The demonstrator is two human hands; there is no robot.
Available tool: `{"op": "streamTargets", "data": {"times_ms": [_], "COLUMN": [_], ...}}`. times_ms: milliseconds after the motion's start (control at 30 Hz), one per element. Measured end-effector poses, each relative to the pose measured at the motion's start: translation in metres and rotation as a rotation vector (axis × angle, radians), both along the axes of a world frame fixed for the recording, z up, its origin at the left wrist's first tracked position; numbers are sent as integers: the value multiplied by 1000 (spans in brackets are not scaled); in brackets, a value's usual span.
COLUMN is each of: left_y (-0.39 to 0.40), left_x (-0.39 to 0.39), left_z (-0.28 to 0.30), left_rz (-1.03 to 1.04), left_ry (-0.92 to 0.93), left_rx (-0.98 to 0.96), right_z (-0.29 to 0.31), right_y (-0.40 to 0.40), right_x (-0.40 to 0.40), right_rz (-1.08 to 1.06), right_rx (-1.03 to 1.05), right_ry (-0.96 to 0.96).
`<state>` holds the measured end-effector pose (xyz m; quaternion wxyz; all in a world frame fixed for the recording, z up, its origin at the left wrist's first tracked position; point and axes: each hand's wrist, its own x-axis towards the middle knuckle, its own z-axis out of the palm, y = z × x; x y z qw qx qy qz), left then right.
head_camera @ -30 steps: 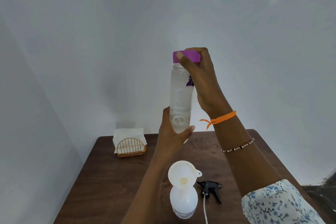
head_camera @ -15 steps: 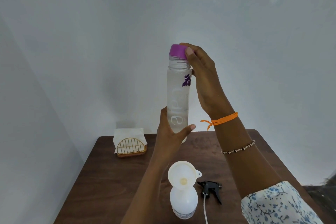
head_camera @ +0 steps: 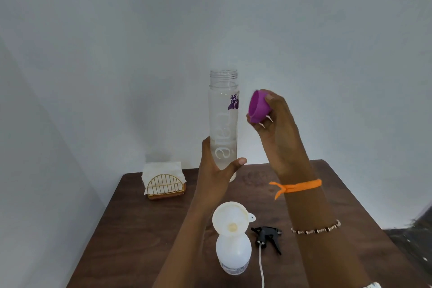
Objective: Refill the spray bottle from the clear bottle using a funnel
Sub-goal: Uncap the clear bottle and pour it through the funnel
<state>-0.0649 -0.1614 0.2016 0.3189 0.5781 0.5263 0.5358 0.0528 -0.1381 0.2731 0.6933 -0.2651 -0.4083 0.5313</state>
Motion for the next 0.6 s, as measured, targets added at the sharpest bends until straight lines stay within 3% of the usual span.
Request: {"op": "streamTargets", "data": {"times_ms": [200,300,400,600], "left_y": [-7,-11,-13,-13], "left_x": [3,2,0,-6], "left_z": [-13,-22,-30,-45], "left_rz": [-91,-133,-146,-104], "left_ry": [-37,-53,-59,-137], "left_rx": [3,-12,-30,-92], "right_z": [-48,-89,-129,-184], "right_y": [-11,-17,-25,-43], "right_x": [20,26,32,45], "right_rz": [-49,-103,-132,-178], "right_rx": [-149,-270,-398,-588], "right_ry": [-115,-262,-414,-530]}}
